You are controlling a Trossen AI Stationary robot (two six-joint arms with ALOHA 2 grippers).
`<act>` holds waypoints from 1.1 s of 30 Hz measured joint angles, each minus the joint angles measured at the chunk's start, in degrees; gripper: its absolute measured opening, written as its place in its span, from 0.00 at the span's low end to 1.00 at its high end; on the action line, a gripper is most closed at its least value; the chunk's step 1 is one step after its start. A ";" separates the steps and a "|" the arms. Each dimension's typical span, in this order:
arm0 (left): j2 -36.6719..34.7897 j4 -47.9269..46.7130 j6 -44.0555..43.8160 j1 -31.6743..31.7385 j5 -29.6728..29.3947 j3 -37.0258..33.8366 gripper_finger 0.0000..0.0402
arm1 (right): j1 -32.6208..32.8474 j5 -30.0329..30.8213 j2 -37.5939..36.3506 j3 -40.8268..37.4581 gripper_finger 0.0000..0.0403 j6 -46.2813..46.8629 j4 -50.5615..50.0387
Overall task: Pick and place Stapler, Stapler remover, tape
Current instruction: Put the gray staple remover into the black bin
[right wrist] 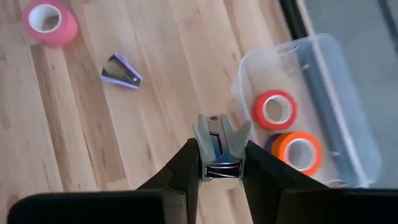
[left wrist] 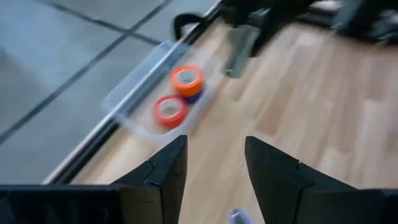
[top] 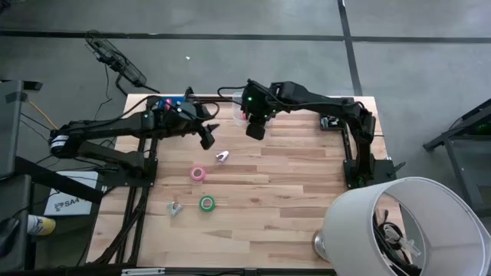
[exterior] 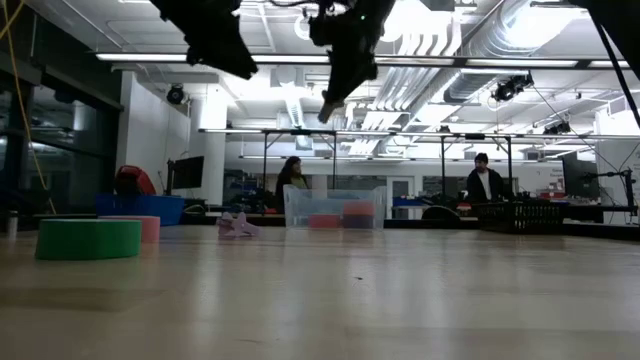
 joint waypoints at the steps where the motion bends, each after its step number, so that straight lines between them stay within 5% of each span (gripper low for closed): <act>1: -0.46 -1.26 0.00 0.26 -1.14 0.00 0.39 | -0.21 -0.33 0.00 -1.04 0.21 0.81 0.83; 15: -3.13 -4.53 10.64 10.30 9.54 0.00 0.40 | -2.19 9.43 0.02 -17.81 0.21 20.32 14.98; 23: -3.13 -4.88 16.54 16.41 18.59 0.00 0.40 | -6.22 21.14 -0.02 -21.39 0.21 31.79 10.37; 33: -3.13 -5.03 18.15 20.69 27.76 0.00 0.40 | -14.09 27.36 -0.11 -27.26 0.21 45.18 7.64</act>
